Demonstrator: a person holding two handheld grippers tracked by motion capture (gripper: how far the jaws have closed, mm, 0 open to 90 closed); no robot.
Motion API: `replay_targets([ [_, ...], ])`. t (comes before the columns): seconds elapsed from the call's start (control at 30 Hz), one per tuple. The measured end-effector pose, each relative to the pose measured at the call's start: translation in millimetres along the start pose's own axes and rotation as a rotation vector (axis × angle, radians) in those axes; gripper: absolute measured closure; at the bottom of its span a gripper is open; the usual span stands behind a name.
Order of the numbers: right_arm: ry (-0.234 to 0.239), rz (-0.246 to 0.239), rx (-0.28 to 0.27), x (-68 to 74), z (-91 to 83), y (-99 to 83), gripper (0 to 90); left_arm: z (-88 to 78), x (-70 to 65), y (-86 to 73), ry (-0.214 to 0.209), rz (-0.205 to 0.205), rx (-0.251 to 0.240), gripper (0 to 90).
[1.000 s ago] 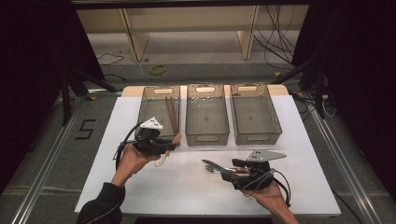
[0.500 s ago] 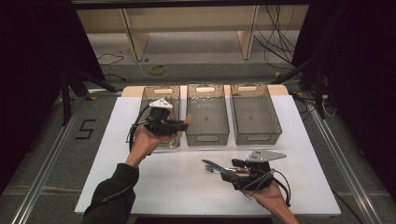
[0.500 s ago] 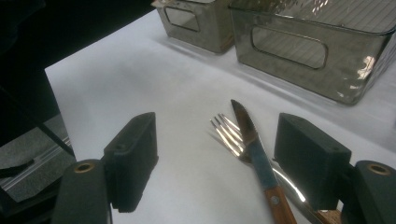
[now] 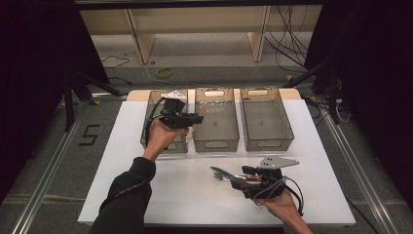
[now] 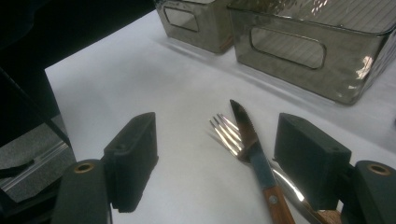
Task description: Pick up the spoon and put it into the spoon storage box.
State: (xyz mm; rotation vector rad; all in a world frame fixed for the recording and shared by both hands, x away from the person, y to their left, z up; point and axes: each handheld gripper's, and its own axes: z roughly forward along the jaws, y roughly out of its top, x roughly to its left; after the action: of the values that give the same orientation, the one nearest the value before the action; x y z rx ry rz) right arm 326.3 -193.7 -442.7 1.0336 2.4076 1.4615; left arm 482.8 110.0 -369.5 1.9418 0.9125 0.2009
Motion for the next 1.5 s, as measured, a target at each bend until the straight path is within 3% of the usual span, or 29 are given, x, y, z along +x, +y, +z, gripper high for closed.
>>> replay_targets([
  [0.57, 0.002, 0.001, -0.001, -0.5, 0.0, -0.4, 30.7, 23.3, 8.7, 8.7, 0.027, -0.044, -0.010, 75.3],
  [0.8, 0.003, 0.004, 0.001, -0.3, -0.1, -0.5, 30.7, 31.3, 14.1, 10.3, 0.025, -0.085, -0.031, 75.3],
  [1.5, 0.008, 0.009, 0.003, -1.0, 0.7, -1.4, 30.8, 49.6, 16.8, 7.3, 0.040, -0.101, -0.028, 75.0],
])
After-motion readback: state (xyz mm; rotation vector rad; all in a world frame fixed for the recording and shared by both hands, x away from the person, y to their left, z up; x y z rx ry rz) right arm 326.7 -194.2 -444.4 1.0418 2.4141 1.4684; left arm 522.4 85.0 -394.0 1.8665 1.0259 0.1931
